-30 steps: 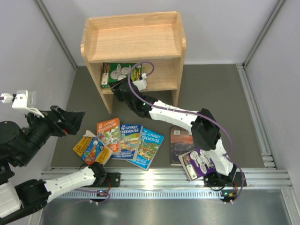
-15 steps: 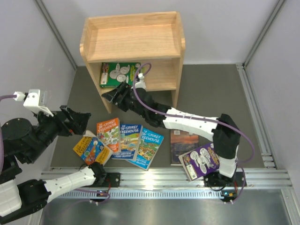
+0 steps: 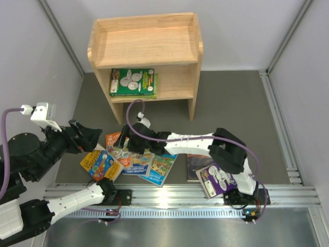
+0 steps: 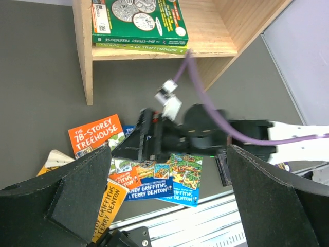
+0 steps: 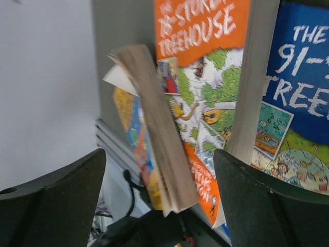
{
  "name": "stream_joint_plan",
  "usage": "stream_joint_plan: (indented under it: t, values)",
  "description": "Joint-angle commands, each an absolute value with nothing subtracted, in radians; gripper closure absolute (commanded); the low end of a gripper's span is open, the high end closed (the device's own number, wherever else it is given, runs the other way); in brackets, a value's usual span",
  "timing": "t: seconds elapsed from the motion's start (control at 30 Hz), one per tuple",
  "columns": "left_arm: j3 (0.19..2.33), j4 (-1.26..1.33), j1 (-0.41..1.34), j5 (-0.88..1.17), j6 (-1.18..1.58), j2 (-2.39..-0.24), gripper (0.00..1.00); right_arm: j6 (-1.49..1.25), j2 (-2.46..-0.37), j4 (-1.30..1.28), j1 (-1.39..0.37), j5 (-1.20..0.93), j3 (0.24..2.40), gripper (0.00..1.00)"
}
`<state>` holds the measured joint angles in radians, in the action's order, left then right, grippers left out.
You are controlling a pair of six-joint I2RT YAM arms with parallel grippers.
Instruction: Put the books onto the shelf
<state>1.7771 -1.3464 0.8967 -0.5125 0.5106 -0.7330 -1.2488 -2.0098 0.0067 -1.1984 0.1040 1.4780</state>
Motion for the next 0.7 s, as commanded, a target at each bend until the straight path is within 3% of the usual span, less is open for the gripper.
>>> stream_joint_plan:
  t: [0.0,0.33,0.5,0.67]
  values:
    - [1.786,-1.362,0.9,-0.52,0.538,-0.709,0.01,-1.212,-2.081,-0.057,-1.215,0.009,1.638,0.15]
    - [1.821,-1.404,0.899,-0.543,0.554,-0.704,0.01,-1.252,-2.266,-0.162,-1.267,-0.069,1.758,0.14]
    - [1.819,-1.405,0.9,-0.545,0.554,-0.7,0.01,-1.169,-2.33,-0.449,-1.293,-0.041,1.891,0.14]
    - [1.804,-1.397,0.899,-0.535,0.552,-0.696,0.01,-1.126,-2.376,-0.549,-1.313,-0.073,1.953,0.13]
